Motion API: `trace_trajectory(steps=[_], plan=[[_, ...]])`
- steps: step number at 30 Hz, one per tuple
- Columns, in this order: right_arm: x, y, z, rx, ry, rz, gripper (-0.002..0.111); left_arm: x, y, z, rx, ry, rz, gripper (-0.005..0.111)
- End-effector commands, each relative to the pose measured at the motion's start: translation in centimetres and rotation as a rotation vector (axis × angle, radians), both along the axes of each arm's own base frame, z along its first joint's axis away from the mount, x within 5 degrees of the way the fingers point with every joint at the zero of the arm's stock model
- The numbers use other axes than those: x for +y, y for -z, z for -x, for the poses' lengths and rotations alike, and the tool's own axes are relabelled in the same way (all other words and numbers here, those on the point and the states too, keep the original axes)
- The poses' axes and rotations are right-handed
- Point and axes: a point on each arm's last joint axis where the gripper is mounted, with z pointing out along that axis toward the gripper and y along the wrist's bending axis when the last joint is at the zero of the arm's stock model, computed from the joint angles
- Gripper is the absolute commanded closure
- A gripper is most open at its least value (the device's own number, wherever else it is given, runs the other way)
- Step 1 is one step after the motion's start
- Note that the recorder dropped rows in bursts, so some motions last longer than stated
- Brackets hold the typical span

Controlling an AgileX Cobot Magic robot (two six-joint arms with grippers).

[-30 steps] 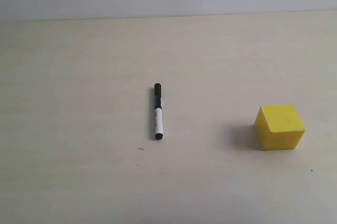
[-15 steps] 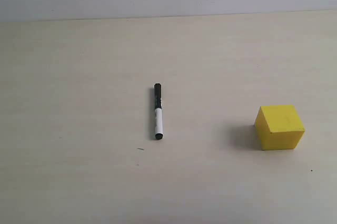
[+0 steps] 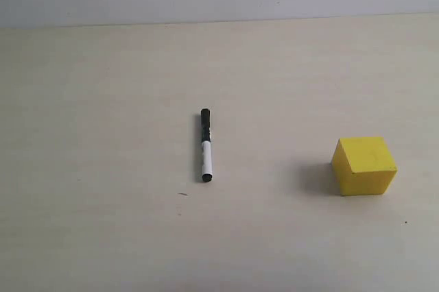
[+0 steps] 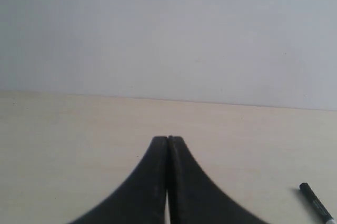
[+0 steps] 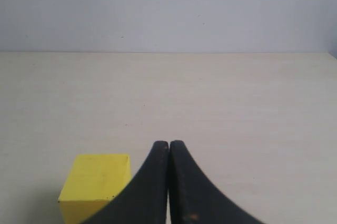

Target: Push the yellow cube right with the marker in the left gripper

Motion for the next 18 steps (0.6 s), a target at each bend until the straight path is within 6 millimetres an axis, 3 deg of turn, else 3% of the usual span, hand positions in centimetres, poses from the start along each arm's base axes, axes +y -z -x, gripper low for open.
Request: trace_trajectory(steps=[1,11,18], plan=[[0.0,0.1,0.0,-0.006,-0.001,0.005,0.108,0.0,0.4,0.0,0.006,-0.003,-0.008,0.107],[0.0,0.1,0.0,-0.006,-0.001,0.005,0.108,0.1,4.0,-0.7,0.100,-0.010,-0.064,0.107],[0.0,0.0,0.0,-0.011,-0.001,0.004,0.108,0.2,5.0,-0.7,0.132,-0.042,-0.055,0.107]])
